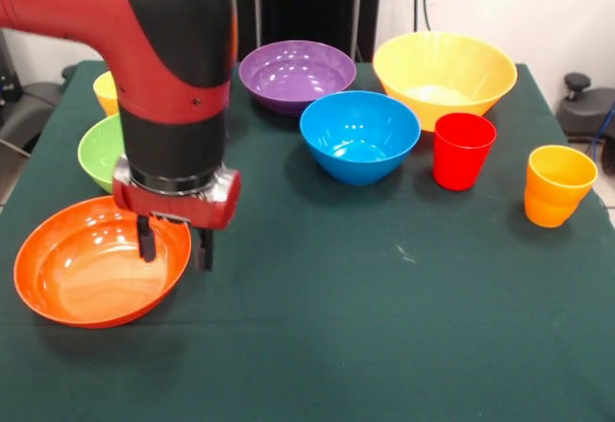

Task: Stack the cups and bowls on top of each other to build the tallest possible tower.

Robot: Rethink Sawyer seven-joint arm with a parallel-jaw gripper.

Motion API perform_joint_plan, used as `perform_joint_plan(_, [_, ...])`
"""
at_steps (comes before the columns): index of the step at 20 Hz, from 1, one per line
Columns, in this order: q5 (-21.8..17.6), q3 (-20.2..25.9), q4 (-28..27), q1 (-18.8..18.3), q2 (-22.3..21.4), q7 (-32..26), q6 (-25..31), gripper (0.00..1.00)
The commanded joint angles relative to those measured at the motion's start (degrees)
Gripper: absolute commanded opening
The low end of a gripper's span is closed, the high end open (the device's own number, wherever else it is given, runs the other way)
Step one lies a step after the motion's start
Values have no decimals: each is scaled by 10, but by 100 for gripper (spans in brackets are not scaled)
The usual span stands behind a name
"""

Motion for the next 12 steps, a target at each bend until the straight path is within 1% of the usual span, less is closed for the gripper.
perform_joint_plan(1, [-28,86,34,-7,19,-173,-13,100])
perform_joint_plan(6, [-36,90,33,-11,17,-171,-10,100])
perform_joint_plan(12, [-79,56,21,5,17,-157,-10,100])
